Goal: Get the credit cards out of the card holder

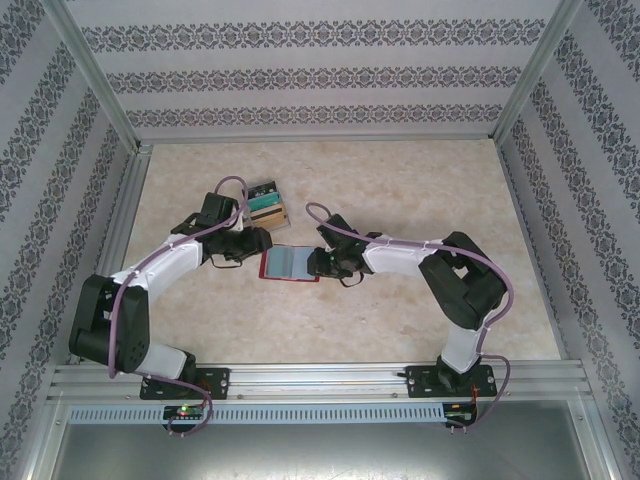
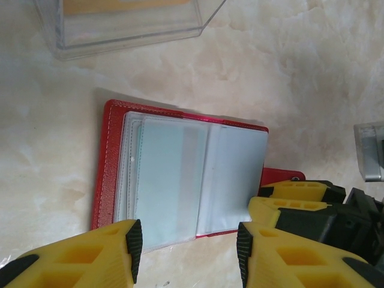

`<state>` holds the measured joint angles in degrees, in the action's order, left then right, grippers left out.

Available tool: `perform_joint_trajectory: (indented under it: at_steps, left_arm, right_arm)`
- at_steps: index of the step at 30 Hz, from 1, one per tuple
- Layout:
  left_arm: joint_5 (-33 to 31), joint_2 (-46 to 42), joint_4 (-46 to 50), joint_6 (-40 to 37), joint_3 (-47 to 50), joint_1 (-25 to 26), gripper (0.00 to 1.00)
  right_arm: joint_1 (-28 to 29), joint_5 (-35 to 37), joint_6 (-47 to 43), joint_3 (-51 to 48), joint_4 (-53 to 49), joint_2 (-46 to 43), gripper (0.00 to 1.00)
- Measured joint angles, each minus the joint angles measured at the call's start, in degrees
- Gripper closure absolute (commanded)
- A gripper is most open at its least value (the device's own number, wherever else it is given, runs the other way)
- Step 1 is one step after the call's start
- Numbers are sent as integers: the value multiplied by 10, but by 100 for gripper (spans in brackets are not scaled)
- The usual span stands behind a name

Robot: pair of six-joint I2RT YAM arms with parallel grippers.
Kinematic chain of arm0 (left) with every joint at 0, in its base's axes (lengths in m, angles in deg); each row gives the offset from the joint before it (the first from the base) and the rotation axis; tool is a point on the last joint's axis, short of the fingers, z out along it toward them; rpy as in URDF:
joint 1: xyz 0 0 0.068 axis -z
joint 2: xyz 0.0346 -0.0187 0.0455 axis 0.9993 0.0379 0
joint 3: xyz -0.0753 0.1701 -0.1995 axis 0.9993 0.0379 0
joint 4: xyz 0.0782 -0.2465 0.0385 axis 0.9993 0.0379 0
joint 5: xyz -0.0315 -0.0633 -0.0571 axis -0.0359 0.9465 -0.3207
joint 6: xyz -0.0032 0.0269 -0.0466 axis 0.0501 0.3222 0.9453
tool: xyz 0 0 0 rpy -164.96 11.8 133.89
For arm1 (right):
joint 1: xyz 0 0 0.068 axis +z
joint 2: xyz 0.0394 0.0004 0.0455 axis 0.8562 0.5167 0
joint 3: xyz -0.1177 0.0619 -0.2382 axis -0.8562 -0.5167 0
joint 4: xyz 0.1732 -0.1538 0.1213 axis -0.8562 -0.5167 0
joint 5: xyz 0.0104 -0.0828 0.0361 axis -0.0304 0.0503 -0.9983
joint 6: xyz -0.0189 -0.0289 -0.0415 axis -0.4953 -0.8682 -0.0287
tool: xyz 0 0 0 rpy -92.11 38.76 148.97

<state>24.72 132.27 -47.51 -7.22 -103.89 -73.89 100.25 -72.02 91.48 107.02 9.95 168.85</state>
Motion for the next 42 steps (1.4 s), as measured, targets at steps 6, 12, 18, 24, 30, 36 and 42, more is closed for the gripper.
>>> perform_joint_trajectory:
  at_steps: [6,12,18,24,30,36,42]
  left_arm:
    - [3,17,-2,4,0,2,52]
    - [5,17,-4,15,0,11,52]
    - [5,23,-17,25,7,17,52]
    - [9,41,-25,32,13,24,52]
    - [13,63,-36,39,13,34,52]
    - [11,90,-38,39,13,45,52]
    - [-12,103,-32,38,8,52,53]
  right_arm:
    - [-2,-1,3,9,-10,7,69]
    - [-4,-2,3,15,-21,12,74]
    - [-4,-1,3,16,-21,12,76]
    - [-4,-1,4,16,-20,13,76]
    - [-4,-1,4,16,-19,14,76]
    - [-4,-1,4,16,-19,14,76]
    - [-4,-2,4,16,-17,14,76]
